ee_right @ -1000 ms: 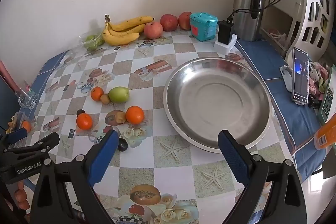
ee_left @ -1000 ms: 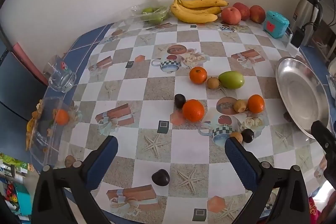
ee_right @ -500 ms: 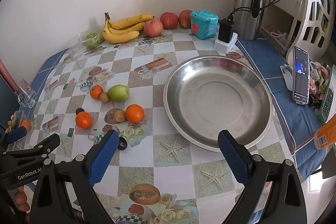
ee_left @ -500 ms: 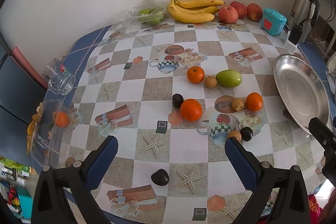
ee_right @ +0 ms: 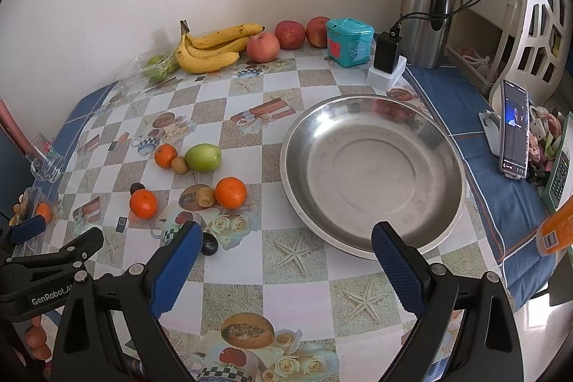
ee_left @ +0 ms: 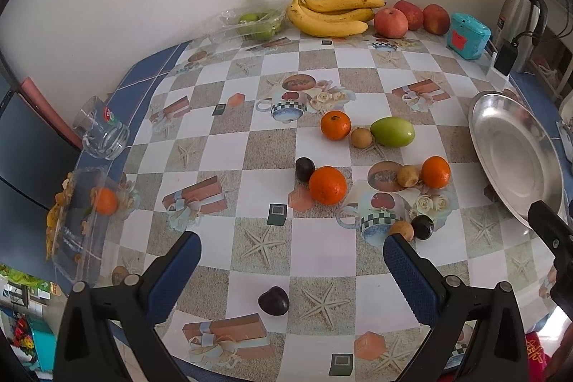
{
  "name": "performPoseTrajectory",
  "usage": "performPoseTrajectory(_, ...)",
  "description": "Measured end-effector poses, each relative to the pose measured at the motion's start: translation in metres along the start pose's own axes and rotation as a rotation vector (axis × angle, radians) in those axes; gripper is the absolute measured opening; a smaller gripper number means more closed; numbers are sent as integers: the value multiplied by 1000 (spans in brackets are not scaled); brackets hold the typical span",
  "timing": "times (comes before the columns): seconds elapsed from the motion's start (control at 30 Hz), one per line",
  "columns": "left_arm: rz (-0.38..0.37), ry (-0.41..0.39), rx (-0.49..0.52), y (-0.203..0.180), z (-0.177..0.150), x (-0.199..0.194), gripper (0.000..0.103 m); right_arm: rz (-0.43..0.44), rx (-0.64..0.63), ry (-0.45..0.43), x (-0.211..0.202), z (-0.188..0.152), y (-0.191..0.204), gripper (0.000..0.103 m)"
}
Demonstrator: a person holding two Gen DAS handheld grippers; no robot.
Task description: Organize fruits
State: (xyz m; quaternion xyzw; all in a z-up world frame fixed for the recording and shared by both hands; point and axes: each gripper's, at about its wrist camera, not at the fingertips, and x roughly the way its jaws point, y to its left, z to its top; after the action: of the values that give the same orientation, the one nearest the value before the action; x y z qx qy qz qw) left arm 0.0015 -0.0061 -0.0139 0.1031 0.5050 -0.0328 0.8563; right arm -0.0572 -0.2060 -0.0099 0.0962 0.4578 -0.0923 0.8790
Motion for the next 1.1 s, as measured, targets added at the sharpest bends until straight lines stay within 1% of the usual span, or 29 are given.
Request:
performPoseTrajectory(0.63, 5, 9, -33, 7, 2, 0, 103, 1, 0, 2, 1, 0, 0, 96)
performPoseTrajectory(1.1, 5, 7, -32, 5, 2, 0, 103, 6, 2, 4, 1, 1, 0, 96)
